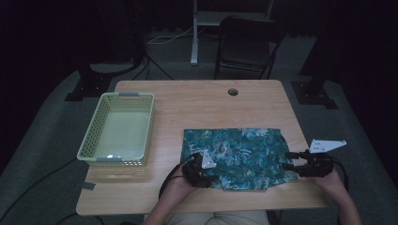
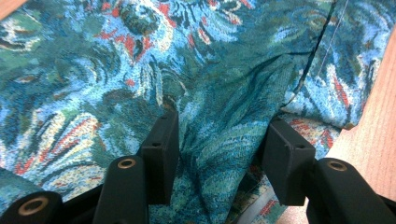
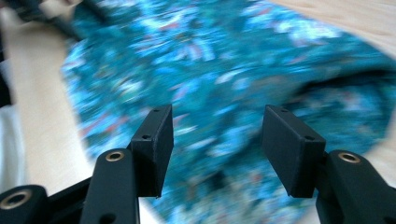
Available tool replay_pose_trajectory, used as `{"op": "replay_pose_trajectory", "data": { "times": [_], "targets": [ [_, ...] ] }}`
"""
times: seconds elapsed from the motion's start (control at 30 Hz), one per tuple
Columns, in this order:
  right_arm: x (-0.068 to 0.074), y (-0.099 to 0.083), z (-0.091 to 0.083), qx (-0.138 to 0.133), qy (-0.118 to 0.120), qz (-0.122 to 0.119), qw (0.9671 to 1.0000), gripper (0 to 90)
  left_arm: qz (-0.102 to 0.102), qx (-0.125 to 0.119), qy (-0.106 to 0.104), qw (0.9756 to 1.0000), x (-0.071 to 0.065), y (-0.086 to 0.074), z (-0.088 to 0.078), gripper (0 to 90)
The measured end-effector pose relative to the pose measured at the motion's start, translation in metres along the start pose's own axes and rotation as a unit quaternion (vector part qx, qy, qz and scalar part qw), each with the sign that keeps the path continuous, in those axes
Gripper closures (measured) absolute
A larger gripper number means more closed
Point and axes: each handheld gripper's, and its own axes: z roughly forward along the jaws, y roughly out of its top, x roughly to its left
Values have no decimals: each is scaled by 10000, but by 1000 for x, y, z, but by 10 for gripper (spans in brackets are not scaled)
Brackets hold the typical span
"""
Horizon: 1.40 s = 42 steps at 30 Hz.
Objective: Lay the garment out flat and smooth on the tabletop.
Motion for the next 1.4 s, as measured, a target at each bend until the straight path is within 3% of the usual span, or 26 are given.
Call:
{"op": "replay_pose_trajectory", "data": {
  "times": [0.03, 0.07, 0.23, 0.37, 0.5, 0.6, 0.7, 0.77, 0.83, 0.87, 0.93, 0.97, 1.0, 1.03, 1.1, 1.17, 1.27, 1.4],
  "targets": [
    [0, 0, 0, 0, 0, 0, 10000, 432, 0, 0, 0, 10000, 0, 0, 0, 508],
    [13, -3, 2, 75, -43, -351, 9993, 434, 15, 2, 7, 10000, 1, 1, 1, 508],
    [30, -4, 14, 473, -218, -1004, 9936, 461, 28, 15, 23, 10000, 4, 3, 3, 509],
    [27, -2, 26, 755, -390, -1161, 9896, 473, 0, 12, -3, 10000, 5, 3, 3, 517],
    [26, 1, 35, 1006, -514, -1432, 9832, 561, -5, 36, -56, 10000, 7, 4, 3, 557],
    [26, 3, 42, 1274, -485, -1586, 9779, 674, -69, -13, -83, 9999, 9, 4, 4, 655],
    [25, 5, 44, 1350, -437, -1573, 9773, 754, -85, -25, -90, 9999, 10, 4, 4, 726],
    [25, 8, 46, 1426, -546, -1608, 9751, 859, -123, -74, -80, 9999, 10, 5, 1, 832],
    [26, 11, 44, 1347, -550, -1590, 9765, 883, -104, -103, -176, 9997, 10, 6, -4, 875],
    [27, 13, 42, 1334, -488, -1548, 9777, 884, -152, -157, -471, 9987, 11, 6, -7, 881],
    [30, 18, 37, 1300, -325, -1559, 9786, 885, -201, -280, -804, 9962, 13, 7, -12, 887],
    [32, 22, 32, 1142, -116, -1560, 9811, 885, -229, -384, -924, 9947, 13, 8, -16, 887],
    [32, 25, 25, 771, 203, -1427, 9865, 885, -249, -508, -1042, 9929, 16, 10, -20, 887],
    [30, 30, 18, 416, 434, -1274, 9900, 885, -304, -643, -1139, 9910, 18, 11, -25, 887],
    [27, 37, 8, 80, 455, -1165, 9921, 885, -368, -851, -1079, 9898, 24, 16, -34, 888],
    [19, 45, 3, -63, 364, -840, 9958, 885, -462, -960, -924, 9900, 33, 20, -38, 888],
    [0, 53, 7, 24, 130, -346, 9993, 885, -588, -934, -670, 9916, 48, 25, -34, 888],
    [-21, 55, 26, 338, -81, 121, 9993, 886, -771, -784, -437, 9930, 64, 27, -20, 888]
  ]
}}
